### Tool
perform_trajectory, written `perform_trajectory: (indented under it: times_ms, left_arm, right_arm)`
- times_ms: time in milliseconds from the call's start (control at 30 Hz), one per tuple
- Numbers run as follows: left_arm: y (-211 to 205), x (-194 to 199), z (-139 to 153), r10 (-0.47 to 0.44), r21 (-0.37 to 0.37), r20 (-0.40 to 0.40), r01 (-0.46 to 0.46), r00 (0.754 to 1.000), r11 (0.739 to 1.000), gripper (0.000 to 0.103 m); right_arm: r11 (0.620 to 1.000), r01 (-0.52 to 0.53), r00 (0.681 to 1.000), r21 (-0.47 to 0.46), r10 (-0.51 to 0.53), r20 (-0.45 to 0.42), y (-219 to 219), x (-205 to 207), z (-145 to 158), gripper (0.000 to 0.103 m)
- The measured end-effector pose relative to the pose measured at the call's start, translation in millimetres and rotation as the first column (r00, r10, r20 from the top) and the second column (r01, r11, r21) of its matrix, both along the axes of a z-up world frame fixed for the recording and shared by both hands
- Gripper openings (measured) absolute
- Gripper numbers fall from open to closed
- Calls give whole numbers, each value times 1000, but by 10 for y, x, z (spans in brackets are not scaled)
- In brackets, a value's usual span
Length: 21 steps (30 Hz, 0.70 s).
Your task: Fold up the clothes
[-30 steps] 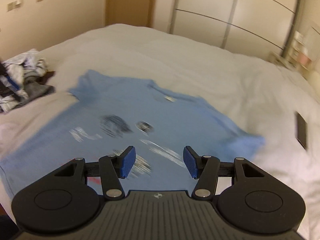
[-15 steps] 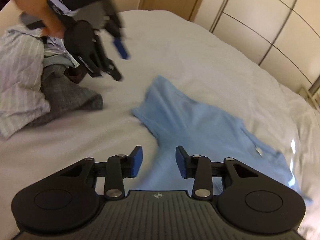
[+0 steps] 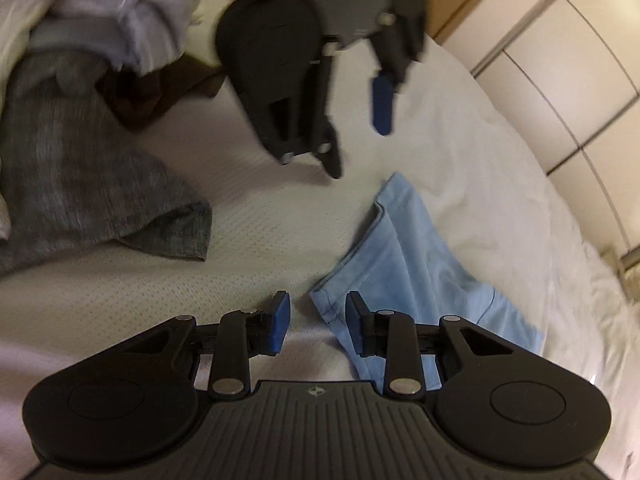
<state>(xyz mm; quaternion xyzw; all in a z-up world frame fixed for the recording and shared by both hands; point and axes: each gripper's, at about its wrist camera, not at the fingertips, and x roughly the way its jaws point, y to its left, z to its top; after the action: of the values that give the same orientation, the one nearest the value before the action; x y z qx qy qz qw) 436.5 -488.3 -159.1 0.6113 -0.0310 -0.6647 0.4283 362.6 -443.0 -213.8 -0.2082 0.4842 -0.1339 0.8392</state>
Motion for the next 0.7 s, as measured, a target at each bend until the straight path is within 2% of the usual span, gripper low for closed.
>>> perform_trajectory:
  times_ms: [67,100,133,167,267,367,633,667,700]
  left_arm:
    - [-18,-8,-41,-50,5,21,50,999,999,40]
    - [-26,-12,-62,-76,7,32,76,997,997,40]
    - [-38,-16,-89,-101,6,47,101,994,995,40]
    - [-50,-19,-116,-127,5,63,127,990,992,40]
    - [-90,-28,-198,-183,-10,98,185,978,983,40]
    - [-150,-38,-279,-230,-41,140,238,963,970,41]
    - [-208,-62,-470,-367,-41,264,390,892,920,41]
    - [-215,-51,-468,-365,-42,269,389,891,920,41]
    - [-242,-36,-448,-346,-43,255,368,903,929,41]
  right_arm:
    - [1000,5,1000,-18,-5,3,-18,30,-27,29]
    - [1000,13,1000,-16,-13,10,-47,40,-24,24]
    - [1000,21,1000,-13,-21,17,-76,50,-21,8]
    - [1000,29,999,-11,-29,24,-105,61,-18,0]
    - [997,59,995,43,-62,77,-205,36,93,0]
    - [982,114,979,147,-137,154,-316,-57,291,0]
    - [955,183,953,232,-231,197,-472,-71,414,0]
    - [952,190,950,239,-240,199,-494,-74,419,0]
    - [950,194,948,244,-245,201,-502,-88,432,0]
